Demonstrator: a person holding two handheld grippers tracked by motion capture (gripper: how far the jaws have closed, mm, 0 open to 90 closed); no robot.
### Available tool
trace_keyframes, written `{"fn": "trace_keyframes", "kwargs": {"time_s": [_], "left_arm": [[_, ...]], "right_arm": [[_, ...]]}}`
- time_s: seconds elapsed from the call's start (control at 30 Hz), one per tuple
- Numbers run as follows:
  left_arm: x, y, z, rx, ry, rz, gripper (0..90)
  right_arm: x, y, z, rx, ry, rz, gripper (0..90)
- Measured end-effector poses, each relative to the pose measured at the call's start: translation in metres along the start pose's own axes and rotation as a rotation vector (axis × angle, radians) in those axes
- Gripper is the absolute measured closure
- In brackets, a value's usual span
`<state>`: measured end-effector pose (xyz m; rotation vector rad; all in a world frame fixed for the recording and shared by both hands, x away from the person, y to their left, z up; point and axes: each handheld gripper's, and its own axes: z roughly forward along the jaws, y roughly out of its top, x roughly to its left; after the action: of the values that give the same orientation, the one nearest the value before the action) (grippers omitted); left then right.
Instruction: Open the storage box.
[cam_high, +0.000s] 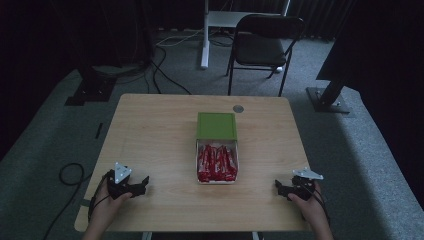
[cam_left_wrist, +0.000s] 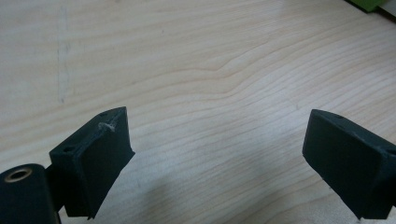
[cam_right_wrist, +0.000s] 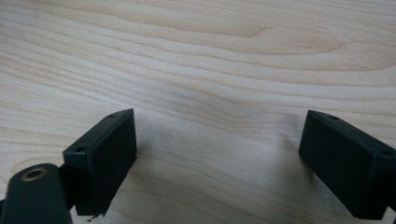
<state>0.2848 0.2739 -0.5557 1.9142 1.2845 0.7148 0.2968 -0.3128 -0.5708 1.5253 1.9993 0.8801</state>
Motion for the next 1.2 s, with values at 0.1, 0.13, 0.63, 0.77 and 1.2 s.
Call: {"fn": "trace_keyframes", "kwargs": {"time_s": [0.1,0.13,0.63,0.77,1.2], "left_arm": [[0.005,-0.002,0.003,0.015,0.033,-0.024,8.6],[0.006,-0.003,0.003,0.024,0.048,-0.035,8.5],[0.026,-0.009,0.001,0.137,0.181,-0.131,3.2],[0.027,-0.009,0.003,0.162,0.175,-0.134,3.2],[0.03,-0.008,0.005,0.171,0.084,-0.128,2.1]], "right_arm": [[0.0,0.0,0.0,0.0,0.0,0.0,10.7],[0.0,0.0,0.0,0.0,0.0,0.0,10.7],[0.0,0.0,0.0,0.0,-0.004,0.003,10.6],[0.0,0.0,0.0,0.0,-0.004,0.004,10.6],[0.0,0.0,0.0,0.001,-0.004,0.005,10.5]]}}
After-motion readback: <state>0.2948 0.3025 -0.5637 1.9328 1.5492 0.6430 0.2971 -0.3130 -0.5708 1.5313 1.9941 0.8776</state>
